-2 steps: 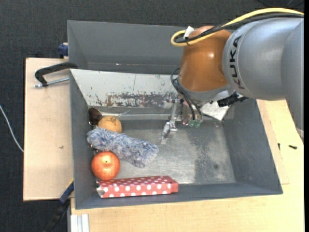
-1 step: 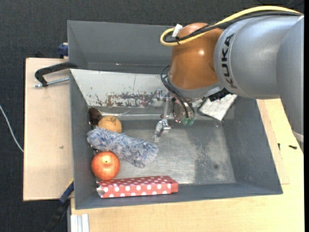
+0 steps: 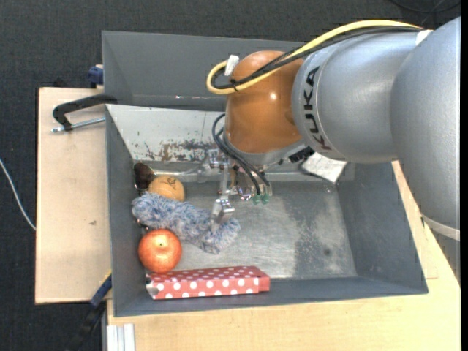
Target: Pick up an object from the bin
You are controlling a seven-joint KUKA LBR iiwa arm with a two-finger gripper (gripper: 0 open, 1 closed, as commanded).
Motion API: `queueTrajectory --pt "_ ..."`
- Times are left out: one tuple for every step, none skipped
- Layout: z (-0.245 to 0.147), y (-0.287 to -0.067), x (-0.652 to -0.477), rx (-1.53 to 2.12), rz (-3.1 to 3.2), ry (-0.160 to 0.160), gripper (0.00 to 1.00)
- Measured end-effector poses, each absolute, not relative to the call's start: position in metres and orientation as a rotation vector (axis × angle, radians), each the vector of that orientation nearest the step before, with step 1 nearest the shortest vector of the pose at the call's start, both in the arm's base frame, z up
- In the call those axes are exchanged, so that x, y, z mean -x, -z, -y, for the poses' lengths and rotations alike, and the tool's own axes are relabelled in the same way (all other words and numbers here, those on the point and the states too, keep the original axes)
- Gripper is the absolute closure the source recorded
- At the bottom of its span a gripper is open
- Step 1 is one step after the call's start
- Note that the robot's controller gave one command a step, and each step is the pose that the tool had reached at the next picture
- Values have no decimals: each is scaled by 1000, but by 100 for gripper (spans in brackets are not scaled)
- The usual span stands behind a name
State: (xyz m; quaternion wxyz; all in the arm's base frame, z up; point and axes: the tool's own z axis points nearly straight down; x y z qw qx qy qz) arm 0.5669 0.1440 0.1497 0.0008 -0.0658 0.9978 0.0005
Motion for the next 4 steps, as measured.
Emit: queueTrajectory --pt "-171 -67 -573 207 -3135 4 0" --pt "-188 -74 -582 127 -3142 7 100" --pt "-188 -74 -582 127 -3142 7 100" --pt "-188 -75 -581 128 -3143 7 100"
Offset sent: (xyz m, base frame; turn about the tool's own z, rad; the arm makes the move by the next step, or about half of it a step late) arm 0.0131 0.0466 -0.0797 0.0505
